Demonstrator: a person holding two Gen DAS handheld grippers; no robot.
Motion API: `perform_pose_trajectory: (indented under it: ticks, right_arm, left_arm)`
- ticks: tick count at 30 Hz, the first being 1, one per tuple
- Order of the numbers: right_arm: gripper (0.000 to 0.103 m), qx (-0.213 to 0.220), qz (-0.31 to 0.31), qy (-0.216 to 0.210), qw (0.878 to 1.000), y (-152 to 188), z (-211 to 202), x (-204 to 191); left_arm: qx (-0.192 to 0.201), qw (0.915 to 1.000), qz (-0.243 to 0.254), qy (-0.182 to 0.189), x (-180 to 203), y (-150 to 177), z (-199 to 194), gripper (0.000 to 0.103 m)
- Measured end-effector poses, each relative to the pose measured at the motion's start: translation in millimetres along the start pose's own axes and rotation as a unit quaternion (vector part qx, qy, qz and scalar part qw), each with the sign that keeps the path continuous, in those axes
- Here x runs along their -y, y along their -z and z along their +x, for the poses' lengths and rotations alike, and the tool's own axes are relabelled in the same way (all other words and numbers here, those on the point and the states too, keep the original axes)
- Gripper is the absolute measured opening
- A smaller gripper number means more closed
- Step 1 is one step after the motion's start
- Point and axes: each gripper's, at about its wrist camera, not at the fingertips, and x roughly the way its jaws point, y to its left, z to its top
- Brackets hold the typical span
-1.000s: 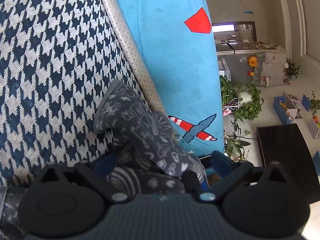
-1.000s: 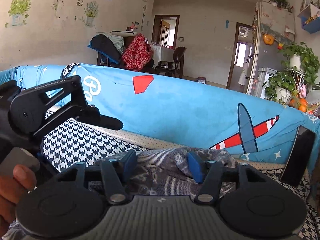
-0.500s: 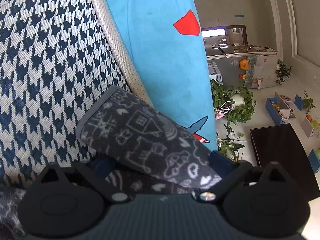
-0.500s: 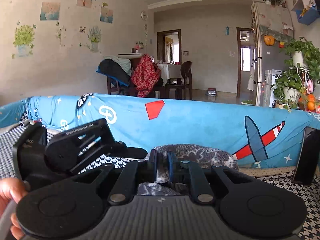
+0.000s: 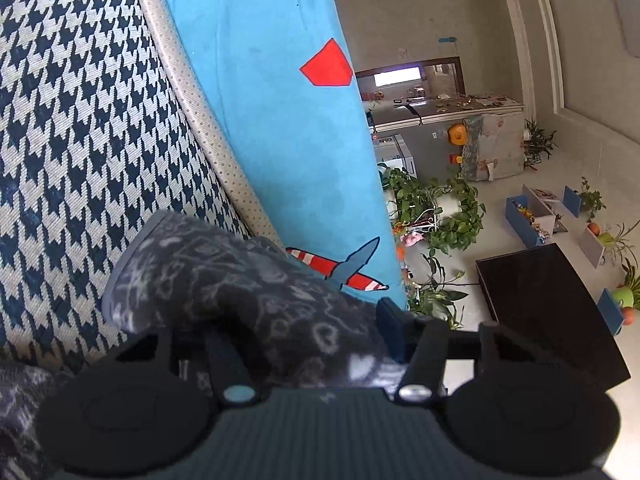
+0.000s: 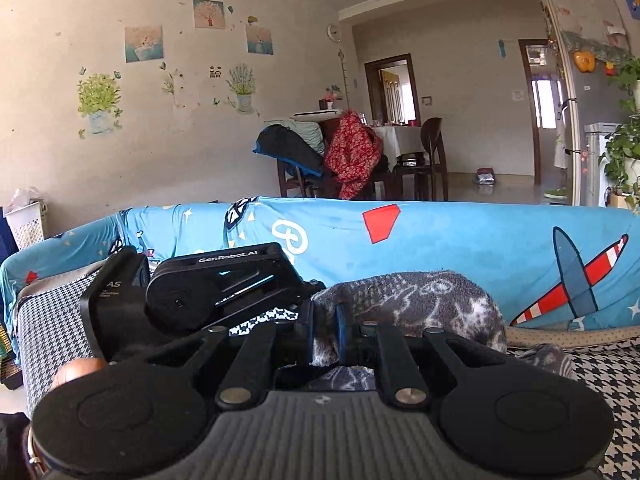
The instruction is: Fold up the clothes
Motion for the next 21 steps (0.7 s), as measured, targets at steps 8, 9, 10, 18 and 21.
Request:
perform_pose_trajectory:
  ticks: [8, 9, 10, 18, 21]
  right_arm:
    - [0.014, -0.044, -0.050, -0.029, 0.997, 12, 7, -16]
    - [0.016, -0.049, -0.055, -0.032, 0.997, 13, 8, -18]
    - [0.016, -0.055, -0.061, -0.035, 0.996, 15, 9, -20]
    - [0.063, -0.037, -0.071, -0.007, 0.997, 14, -9, -13]
    - [0.065, -0.034, -0.065, 0.012, 0.997, 12, -15, -4]
  left_arm:
    - [0.023, 0.9967, 0.037, -0.068, 1, 4, -21, 0.016]
    - [0.029, 0.9953, 0.046, -0.080, 2, 5, -25, 0.015]
    - [0.036, 0.9935, 0.057, -0.091, 4, 5, -28, 0.014]
    - [0.128, 0.9548, 0.160, -0.216, 28, -6, -78, 0.011]
    - [0.154, 0.9440, 0.174, -0.234, 32, -13, -101, 0.011]
